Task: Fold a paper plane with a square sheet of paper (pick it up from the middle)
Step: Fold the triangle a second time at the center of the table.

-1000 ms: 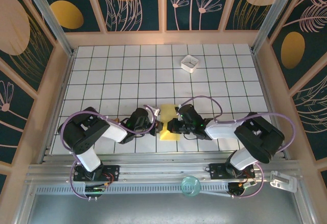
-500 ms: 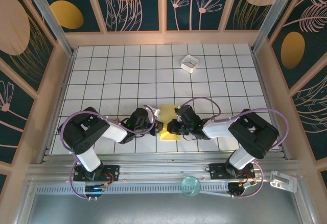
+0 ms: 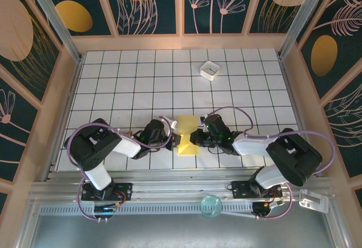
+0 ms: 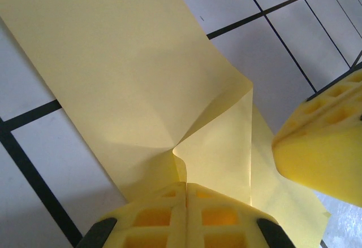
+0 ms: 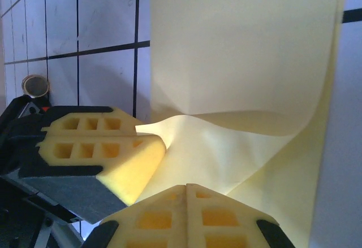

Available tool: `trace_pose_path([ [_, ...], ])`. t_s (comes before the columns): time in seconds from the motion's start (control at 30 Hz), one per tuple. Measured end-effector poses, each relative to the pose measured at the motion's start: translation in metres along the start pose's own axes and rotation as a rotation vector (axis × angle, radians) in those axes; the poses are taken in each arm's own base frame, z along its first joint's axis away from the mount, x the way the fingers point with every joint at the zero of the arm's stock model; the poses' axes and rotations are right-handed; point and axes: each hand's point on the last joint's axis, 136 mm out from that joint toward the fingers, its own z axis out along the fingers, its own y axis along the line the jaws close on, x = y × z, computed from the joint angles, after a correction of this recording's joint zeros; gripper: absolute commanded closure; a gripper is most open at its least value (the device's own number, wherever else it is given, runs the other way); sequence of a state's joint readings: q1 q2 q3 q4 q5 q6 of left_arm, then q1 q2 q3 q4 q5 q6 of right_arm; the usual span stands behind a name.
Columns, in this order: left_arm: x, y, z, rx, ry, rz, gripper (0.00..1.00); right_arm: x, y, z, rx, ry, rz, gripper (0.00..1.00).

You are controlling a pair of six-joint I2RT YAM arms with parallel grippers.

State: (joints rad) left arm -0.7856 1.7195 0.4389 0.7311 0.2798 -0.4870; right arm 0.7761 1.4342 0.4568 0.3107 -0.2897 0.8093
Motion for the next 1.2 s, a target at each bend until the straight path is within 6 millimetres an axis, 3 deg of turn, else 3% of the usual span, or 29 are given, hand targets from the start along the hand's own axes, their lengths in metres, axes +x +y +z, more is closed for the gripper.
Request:
trace_pose_path([
  [0.17,0.0,0.0,0.0,0.0,0.001,0.0,1.0,-0.003,0.004,0.012,0.003,0.018,-0.016,1.0],
  [0.37,0.0,0.0,0.0,0.0,0.001,0.0,1.0,-0.004,-0.013,0.025,0.048,0.04,-0.006,1.0],
  [0.7,0.0,0.0,0.0,-0.001,0.0,0.0,1.0,-0.007,-0.026,0.009,0.046,0.011,0.016,1.0],
  [0.87,0.0,0.0,0.0,-0.001,0.0,0.0,1.0,-0.021,-0.012,0.002,0.012,-0.023,0.008,1.0],
  [1.03,0.0,0.0,0.0,-0.001,0.0,0.001,1.0,-0.031,0.001,0.009,-0.016,-0.019,-0.006,1.0],
  [1.2,0.0,0.0,0.0,-0.001,0.0,0.003,1.0,-0.029,-0.008,0.023,0.007,0.009,0.005,1.0],
])
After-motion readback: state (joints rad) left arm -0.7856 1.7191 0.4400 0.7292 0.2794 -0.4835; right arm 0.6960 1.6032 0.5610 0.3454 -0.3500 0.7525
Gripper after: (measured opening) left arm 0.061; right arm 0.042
